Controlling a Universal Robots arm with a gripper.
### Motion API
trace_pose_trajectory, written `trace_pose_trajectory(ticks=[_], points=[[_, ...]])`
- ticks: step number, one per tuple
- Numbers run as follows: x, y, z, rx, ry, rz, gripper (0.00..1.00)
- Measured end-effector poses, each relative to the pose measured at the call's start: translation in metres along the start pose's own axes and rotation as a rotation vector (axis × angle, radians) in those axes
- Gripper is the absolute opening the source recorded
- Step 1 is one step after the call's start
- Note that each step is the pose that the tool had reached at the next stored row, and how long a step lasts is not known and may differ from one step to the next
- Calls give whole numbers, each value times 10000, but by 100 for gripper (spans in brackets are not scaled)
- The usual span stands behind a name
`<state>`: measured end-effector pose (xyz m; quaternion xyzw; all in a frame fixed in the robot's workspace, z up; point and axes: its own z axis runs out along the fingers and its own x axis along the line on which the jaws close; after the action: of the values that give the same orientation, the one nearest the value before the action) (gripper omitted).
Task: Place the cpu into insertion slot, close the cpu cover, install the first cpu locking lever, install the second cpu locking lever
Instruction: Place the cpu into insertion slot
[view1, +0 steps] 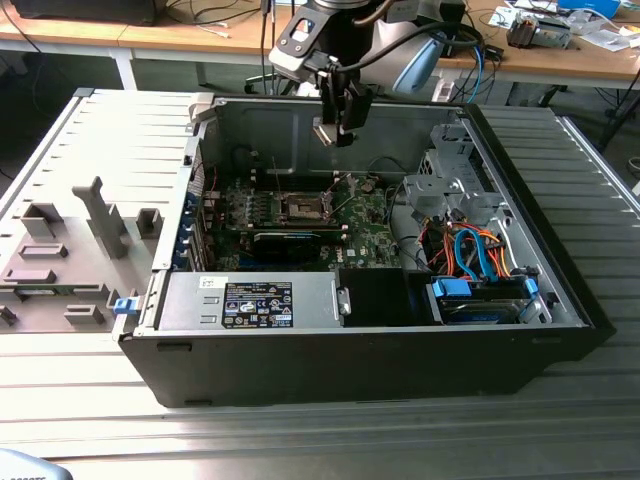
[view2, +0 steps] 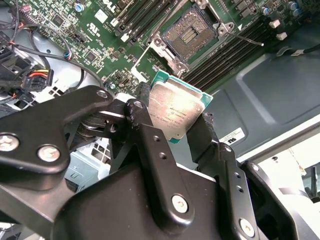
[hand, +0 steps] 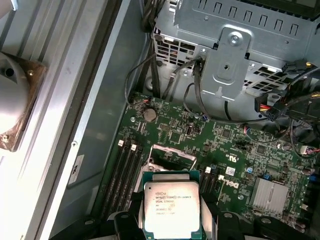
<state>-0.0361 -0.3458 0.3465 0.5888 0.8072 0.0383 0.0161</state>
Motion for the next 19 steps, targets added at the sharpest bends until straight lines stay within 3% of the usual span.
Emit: trace_pose_trajectory(ticks=[19], points=[[0,0,2,-7,-26,324,54]])
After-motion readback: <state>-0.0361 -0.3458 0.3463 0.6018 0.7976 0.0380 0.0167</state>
